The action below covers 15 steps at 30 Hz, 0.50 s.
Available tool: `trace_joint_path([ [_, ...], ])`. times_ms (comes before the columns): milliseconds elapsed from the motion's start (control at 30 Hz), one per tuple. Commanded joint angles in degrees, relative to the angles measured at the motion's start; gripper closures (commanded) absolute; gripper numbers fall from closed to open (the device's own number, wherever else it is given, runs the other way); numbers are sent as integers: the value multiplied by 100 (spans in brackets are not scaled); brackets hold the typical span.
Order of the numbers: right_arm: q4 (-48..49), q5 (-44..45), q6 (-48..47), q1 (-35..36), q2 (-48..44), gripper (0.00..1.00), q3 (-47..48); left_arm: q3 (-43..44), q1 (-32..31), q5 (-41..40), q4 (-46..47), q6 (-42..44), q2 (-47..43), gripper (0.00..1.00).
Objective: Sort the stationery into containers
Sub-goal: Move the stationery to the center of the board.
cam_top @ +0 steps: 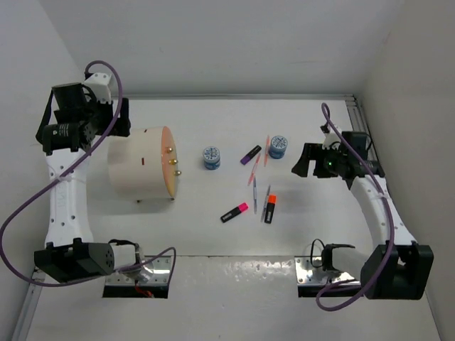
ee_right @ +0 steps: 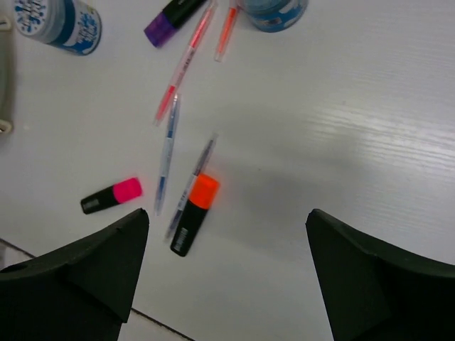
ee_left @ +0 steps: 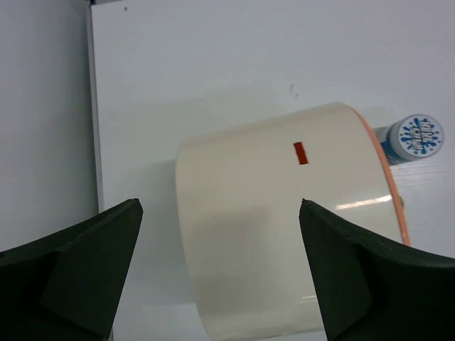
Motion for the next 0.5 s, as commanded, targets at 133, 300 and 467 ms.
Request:
trace_joint_path([
  [133, 1192, -1035, 1932, 967, 1154, 27, 896, 224, -543, 692, -244, 347, -296, 10],
  [300, 2105, -1564, 3006, 1863, 2147, 50, 1458, -91, -711, 850, -491, 348, -285, 34],
  [467, 2677, -1653, 3649, 2698, 3481, 67, 2152, -619, -895, 912, -192, 198, -497, 39],
])
